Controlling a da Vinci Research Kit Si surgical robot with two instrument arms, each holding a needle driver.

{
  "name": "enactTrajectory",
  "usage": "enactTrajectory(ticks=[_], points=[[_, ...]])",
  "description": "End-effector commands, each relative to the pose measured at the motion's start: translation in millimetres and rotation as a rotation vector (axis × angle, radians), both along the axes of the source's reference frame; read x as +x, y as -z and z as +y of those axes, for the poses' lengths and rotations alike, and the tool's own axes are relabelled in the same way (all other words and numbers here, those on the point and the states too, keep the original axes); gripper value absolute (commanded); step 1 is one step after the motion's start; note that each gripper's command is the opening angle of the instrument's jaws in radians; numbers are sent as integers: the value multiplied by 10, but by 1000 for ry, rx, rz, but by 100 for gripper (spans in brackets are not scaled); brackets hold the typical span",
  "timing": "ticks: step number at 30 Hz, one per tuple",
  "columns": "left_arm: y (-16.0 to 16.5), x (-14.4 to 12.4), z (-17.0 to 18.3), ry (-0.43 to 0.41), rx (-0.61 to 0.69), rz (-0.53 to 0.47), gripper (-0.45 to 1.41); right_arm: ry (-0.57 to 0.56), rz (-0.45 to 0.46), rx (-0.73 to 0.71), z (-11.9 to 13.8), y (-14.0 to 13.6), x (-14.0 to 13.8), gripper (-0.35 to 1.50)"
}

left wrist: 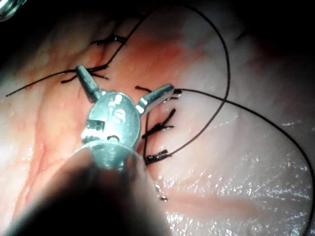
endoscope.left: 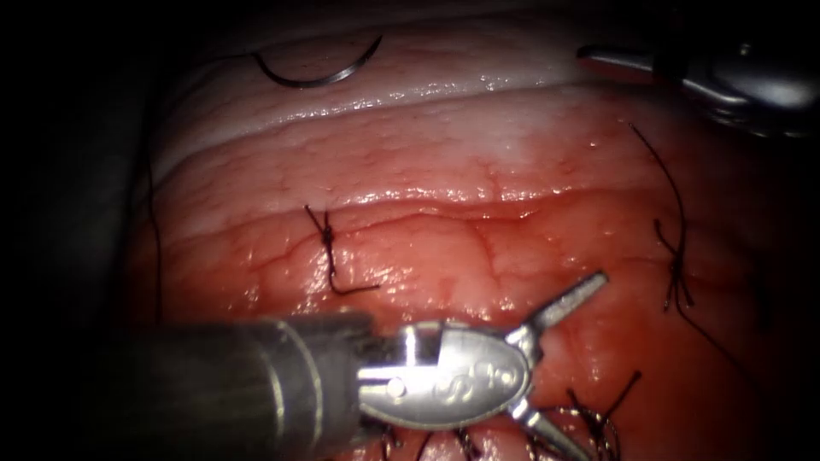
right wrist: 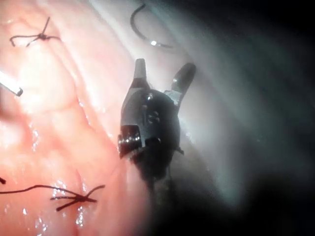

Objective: Wound Closure
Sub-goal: Pick up suture tail with left needle driver

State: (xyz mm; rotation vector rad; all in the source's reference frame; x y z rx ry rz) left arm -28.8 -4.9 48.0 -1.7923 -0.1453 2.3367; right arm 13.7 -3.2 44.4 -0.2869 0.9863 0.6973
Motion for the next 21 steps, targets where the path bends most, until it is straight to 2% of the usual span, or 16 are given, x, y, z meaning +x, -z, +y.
enactTrajectory(ticks=[1,2,3,4,6,8,14,17,19,21], points=[[-1,5,0,8,3,17,53,11,11,-2,-3,-6,12,116],[-1,5,0,8,3,17,53,11,11,-2,-3,-6,12,116],[7,33,0,50,12,92,36,27,29,10,-12,-8,20,109],[8,48,1,81,21,142,22,40,40,25,-19,-11,26,104],[8,58,2,100,22,175,17,42,45,29,-22,-12,28,104],[0,87,8,164,7,302,14,55,69,49,-40,-19,43,104],[-13,106,16,193,-9,373,14,96,75,74,-59,-25,57,103],[-19,114,19,212,-11,409,12,114,88,88,-67,-28,63,98],[-27,118,21,219,-11,433,11,137,97,95,-70,-29,66,86],[-31,118,20,209,-10,450,11,140,99,94,-70,-30,66,86]])
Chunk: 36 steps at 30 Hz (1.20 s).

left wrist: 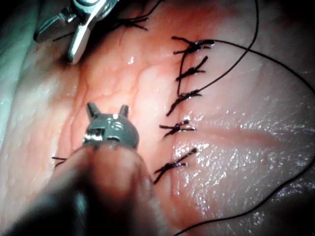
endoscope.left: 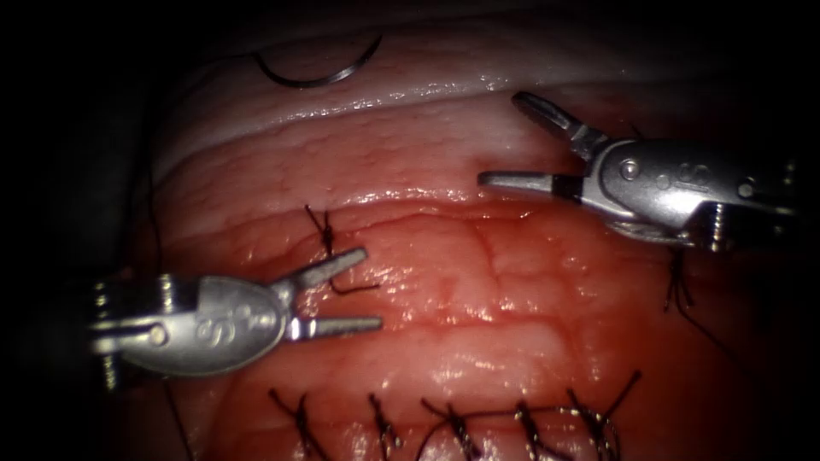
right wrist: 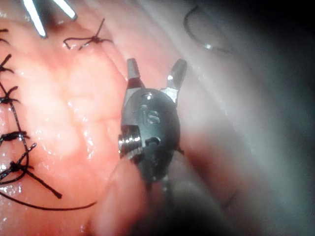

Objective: Wound Closure
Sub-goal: Pick up suture tail with left needle driver

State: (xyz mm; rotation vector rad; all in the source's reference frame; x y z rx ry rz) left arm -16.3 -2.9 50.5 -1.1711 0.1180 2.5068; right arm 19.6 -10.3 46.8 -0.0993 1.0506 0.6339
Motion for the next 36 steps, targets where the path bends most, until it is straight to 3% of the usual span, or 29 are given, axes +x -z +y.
enactTrajectory(ticks=[1,6,11,24,26,30,31,36], points=[[-6,-6,0,-5,0,-1,11,0,2,-2,0,-5,8,86],[-19,-8,-3,-66,17,65,0,0,3,-2,0,-5,7,84],[-25,-11,-2,-64,17,82,-8,0,2,-4,-1,-6,7,84],[-44,-16,-1,-57,45,110,-8,4,2,2,-5,-8,9,83],[-44,-14,-2,-62,46,114,-45,4,2,1,-5,-8,9,81],[-41,-13,0,-99,31,99,-45,5,0,1,-7,-9,10,79],[-37,-10,4,-109,10,79,-45,27,7,15,-11,-12,15,99],[-31,-2,12,-81,-26,46,-45,128,95,-2,-22,-21,28,114]])
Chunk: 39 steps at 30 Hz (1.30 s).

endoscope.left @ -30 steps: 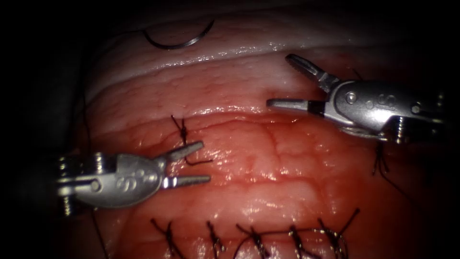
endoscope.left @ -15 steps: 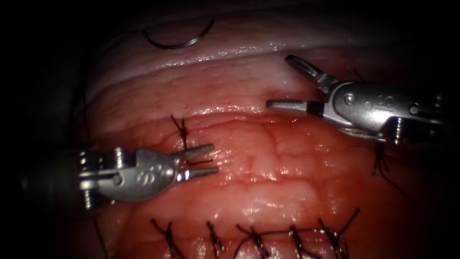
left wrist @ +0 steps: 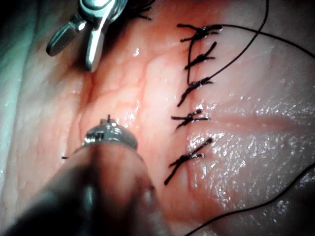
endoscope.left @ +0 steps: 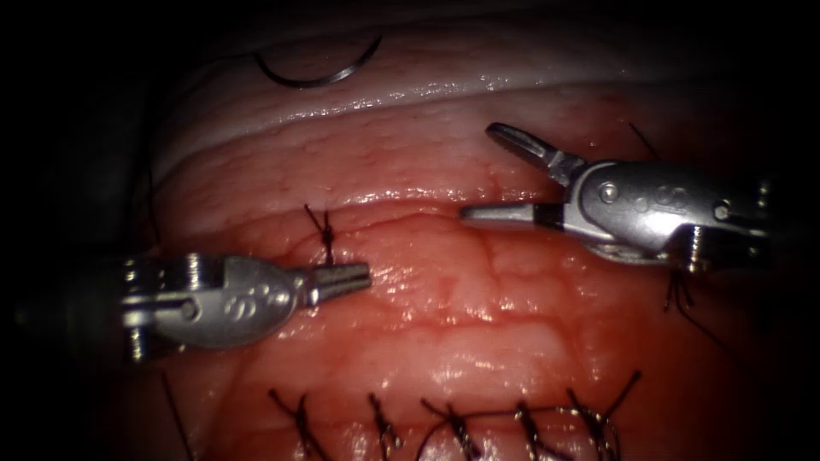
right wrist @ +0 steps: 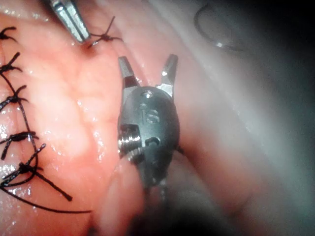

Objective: Wound Closure
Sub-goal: Pick up suture tail with left needle driver, then cut extra length using scissors on right end-effector

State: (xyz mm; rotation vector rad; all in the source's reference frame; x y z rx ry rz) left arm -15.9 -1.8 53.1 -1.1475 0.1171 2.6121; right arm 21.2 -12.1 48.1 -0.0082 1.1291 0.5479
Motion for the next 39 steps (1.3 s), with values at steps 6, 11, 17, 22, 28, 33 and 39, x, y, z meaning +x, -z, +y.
enactTrajectory(ticks=[6,11,17,22,28,33,39], points=[[-7,3,9,-11,-12,-77,-45,182,79,-95,-27,-30,46,99],[-17,8,16,-67,-68,-272,-45,238,140,-167,-40,-40,85,106],[-27,23,22,-69,-87,-390,-45,183,175,-228,-35,-33,110,108],[-29,30,24,-55,-57,-466,-45,151,181,-242,-29,-40,127,108],[-30,36,25,-60,-42,-525,-45,138,184,-257,-28,-52,150,114],[-30,37,30,-54,-37,-573,-45,133,164,-273,-33,-62,174,125],[-33,38,36,-51,-26,-589,-45,130,167,-262,-32,-63,175,111]])
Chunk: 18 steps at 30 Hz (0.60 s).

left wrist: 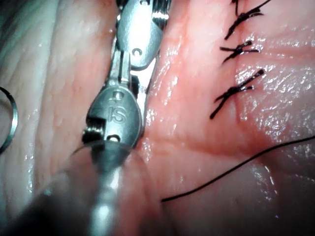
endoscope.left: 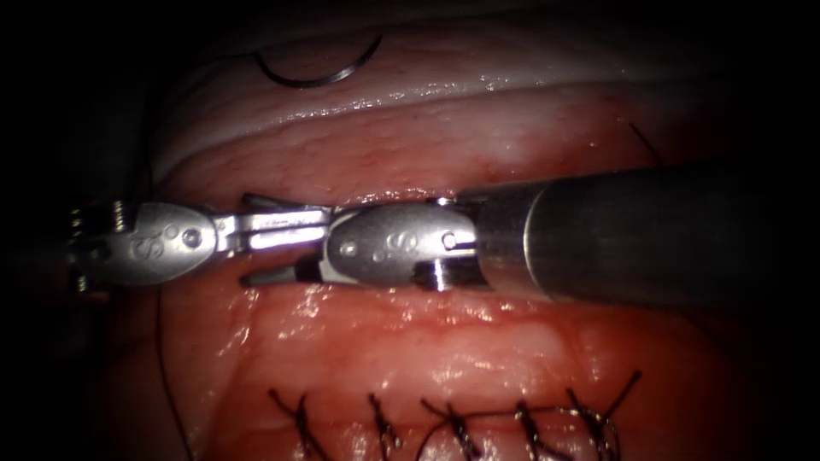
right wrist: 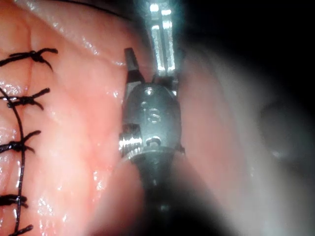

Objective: Wound Closure
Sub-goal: Cut extra length using scissors on right end-effector, then set down suture off-cut

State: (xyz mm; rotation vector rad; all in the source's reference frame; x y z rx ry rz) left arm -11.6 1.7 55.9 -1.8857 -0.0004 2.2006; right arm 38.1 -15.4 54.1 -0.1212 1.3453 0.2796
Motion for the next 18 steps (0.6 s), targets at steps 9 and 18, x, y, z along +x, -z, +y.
enactTrajectory(ticks=[9,18], points=[[-7,-10,-3,2,7,-1,-45,-61,4,106,1,-2,8,-35],[4,4,-1,16,20,0,-45,-2,-15,64,1,1,-26,113]])
